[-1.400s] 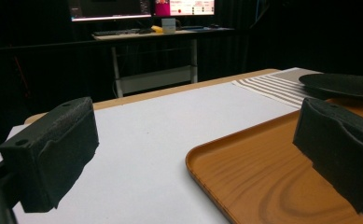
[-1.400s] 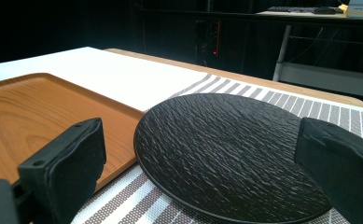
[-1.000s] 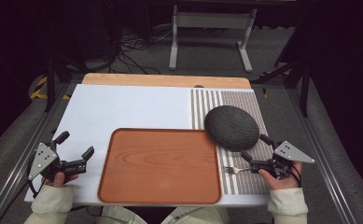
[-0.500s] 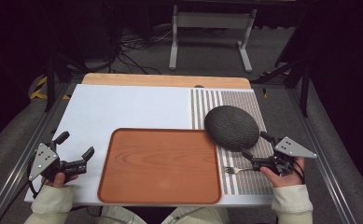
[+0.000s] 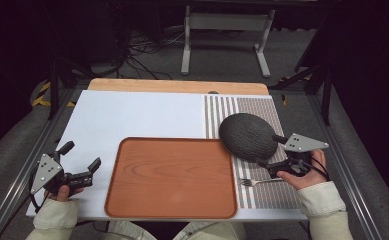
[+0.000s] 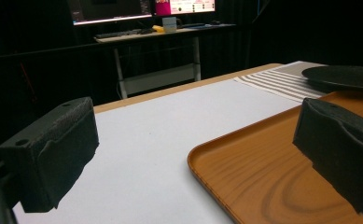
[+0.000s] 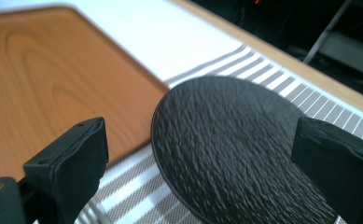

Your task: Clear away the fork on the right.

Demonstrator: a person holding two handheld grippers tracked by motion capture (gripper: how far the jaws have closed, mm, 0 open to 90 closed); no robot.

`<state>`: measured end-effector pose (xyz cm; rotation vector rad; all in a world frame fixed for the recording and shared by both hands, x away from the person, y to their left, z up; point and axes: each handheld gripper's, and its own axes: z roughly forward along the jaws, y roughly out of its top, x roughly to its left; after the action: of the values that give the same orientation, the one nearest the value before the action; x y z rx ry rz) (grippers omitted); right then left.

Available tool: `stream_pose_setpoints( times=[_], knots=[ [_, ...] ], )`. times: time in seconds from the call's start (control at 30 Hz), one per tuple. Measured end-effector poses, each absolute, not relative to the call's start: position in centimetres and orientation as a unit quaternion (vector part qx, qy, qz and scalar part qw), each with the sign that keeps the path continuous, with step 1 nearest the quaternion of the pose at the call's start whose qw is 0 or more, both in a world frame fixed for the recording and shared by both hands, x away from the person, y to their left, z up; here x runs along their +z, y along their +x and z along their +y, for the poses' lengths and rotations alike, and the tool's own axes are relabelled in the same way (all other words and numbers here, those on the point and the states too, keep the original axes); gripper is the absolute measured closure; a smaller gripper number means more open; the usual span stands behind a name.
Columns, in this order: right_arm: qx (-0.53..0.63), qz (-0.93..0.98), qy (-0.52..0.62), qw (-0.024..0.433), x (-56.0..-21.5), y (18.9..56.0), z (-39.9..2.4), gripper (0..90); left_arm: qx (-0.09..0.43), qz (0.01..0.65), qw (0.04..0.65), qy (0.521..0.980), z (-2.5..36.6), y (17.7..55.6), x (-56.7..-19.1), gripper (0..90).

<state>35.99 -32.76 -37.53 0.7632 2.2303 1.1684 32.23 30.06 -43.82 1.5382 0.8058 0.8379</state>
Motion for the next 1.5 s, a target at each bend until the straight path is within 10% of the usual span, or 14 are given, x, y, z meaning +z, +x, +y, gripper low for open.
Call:
stream_pose_setpoints(
  times=[1.5],
  knots=[
    [0.140,0.969,0.161,0.129,-36.9,39.0,-30.4,11.5,0.358,0.343,0.570,0.655,30.0,32.2,-43.8,0.5]
  ],
)
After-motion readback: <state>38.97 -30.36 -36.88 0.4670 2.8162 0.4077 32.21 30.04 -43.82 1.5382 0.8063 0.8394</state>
